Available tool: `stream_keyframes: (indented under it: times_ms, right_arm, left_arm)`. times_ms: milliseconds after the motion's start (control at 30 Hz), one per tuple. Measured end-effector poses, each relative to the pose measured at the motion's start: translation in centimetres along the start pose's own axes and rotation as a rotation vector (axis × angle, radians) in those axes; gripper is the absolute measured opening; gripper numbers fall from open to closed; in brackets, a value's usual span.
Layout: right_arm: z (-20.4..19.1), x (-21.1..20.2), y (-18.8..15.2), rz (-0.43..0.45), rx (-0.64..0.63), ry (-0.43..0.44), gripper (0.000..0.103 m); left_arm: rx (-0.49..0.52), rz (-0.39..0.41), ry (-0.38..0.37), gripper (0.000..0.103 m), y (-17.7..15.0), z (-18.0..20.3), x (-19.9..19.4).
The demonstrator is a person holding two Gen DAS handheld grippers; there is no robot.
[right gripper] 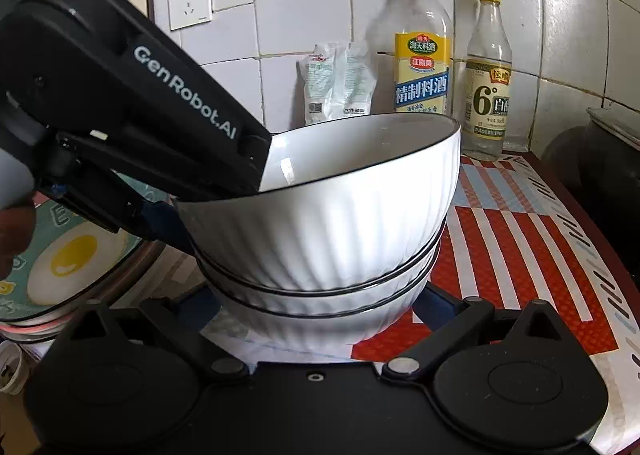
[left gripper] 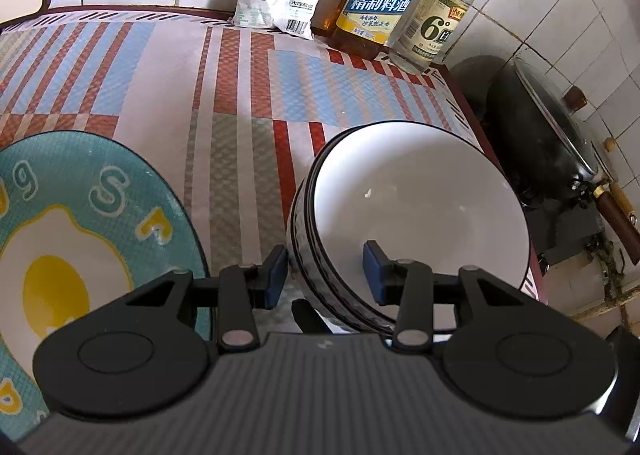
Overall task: Organize plates and bowls
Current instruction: 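Grasp the rim of the bowl stack with the left gripper, then carry the bowl stack onto the egg plate and lower it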
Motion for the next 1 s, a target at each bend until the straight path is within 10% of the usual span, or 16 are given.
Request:
stream_keyframes:
  times_ms: [367, 533, 1000]
  right_arm:
    - [-2.0, -4.1, 3.7, 0.098, -0.045, -0.031, 0.102]
    - [-3.4, -5.9, 6.5, 0.129, -0.040, 0.057, 0.102]
    - [-11.8, -7.5, 6.3, 0.088, -0.106, 0.279, 0.102]
  left_arm:
    - [0.007, 0.056, -0.060, 0.039, 1.7, 0.8, -6.4]
    - [0.096, 0.124, 0.014, 0.039, 1.6, 1.6, -11.1]
    - [-0.100, 0.155, 0.161, 0.039, -1.6, -4.5, -18.1]
Point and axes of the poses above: each gripper's, at about its wrist camera, not at the fingertips, and x roughly the way its jaws point, z to its right, y to its top, the point moved 1 cm from there along x, roughly the way its jaws point, and after that the axes turned 14 degrees about -y, right-handed, at the moved point
